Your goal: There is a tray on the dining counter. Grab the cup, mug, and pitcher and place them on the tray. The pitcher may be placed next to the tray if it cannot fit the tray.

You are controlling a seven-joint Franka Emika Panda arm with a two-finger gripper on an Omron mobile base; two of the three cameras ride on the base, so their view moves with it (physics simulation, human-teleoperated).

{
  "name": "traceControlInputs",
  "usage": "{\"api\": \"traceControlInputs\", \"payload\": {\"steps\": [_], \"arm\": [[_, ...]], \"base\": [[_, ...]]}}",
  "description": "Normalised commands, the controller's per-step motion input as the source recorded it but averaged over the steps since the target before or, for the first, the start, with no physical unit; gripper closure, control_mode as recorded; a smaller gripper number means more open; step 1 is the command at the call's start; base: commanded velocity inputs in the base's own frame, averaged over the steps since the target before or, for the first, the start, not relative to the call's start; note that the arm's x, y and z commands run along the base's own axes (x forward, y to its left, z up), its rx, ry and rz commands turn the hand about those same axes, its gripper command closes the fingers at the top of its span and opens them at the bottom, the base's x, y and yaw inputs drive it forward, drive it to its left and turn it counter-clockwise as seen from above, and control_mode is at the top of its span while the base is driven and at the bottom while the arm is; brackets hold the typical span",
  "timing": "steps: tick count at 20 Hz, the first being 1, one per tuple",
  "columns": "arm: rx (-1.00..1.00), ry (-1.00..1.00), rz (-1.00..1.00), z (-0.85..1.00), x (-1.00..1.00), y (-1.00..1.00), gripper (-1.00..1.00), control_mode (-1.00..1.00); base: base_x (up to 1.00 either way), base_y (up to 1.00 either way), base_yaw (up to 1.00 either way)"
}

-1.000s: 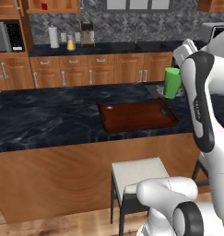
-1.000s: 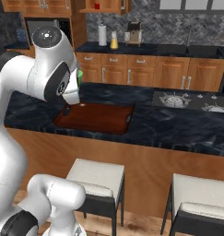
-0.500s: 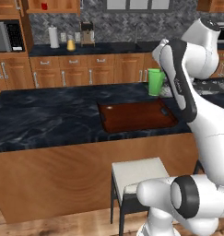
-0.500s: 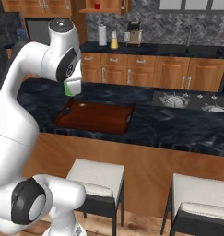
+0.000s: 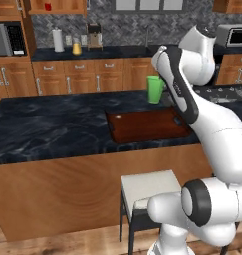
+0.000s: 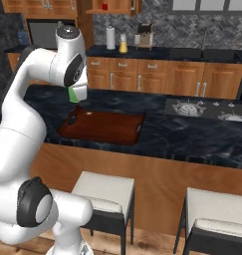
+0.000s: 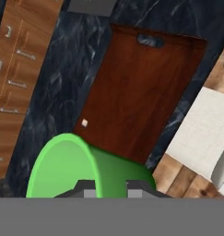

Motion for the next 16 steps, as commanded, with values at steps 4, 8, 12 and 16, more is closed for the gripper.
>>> {"api": "traceControlInputs", "payload": {"steps": [4,8,12,16], "arm": [[0.0,0.0,0.02,-0.19,0.42,0.08,1.0,-1.0],[0.0,0.0,0.03,-0.42,0.45,0.18,1.0,-1.0],[0.0,0.0,0.03,-0.51,0.44,0.2,1.0,-1.0],[0.0,0.0,0.04,-0.53,0.38,0.17,1.0,-1.0]], "base": [[0.0,0.0,0.0],[0.0,0.0,0.0],[0.0,0.0,0.0],[0.0,0.0,0.0]]}}
